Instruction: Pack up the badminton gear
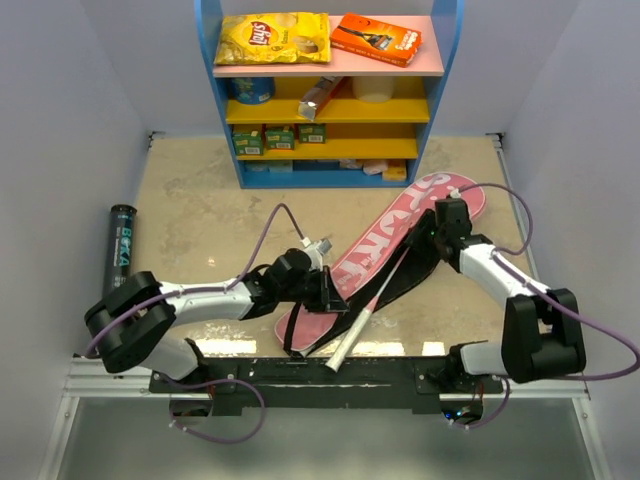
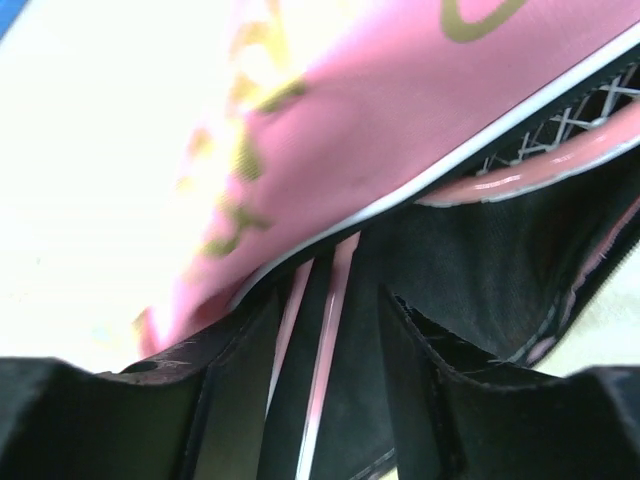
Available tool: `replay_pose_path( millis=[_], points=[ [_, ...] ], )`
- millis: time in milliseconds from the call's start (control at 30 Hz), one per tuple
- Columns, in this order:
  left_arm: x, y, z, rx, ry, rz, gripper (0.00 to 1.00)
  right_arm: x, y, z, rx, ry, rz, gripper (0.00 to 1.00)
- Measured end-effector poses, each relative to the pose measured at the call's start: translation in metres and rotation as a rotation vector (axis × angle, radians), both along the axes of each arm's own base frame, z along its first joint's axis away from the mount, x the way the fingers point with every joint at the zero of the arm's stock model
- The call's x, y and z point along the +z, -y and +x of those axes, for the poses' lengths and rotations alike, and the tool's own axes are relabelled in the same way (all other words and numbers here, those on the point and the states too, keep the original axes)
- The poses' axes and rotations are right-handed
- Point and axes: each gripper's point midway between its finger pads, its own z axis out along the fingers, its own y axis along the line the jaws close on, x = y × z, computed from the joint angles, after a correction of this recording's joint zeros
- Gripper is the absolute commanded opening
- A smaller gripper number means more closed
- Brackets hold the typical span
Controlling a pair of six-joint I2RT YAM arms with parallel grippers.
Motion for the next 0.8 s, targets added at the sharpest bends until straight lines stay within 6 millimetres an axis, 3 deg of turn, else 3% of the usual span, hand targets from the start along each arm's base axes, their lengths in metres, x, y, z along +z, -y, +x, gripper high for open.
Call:
replay_pose_path(
  millis=[267, 500, 600, 800],
  points=[
    [-0.011, 0.007, -0.003, -0.033, -0.033, 0.011, 0.00, 0.023, 0.001, -0.030, 0.074, 0.040, -0.010, 0.50],
    [-0.009, 0.012, -0.004, -0.054, -0.041, 0.000, 0.00, 0.021, -0.016, -0.079, 0.184, 0.026, 0.084, 0.48],
    [-0.007, 0.013, -0.004, -0.060, -0.040, -0.008, 0.00, 0.015, -0.026, -0.100, 0.237, 0.013, 0.137, 0.46],
    [-0.005, 0.015, -0.004, -0.065, -0.039, -0.015, 0.00, -0.020, -0.046, -0.141, 0.304, -0.099, 0.223, 0.40]
  ],
)
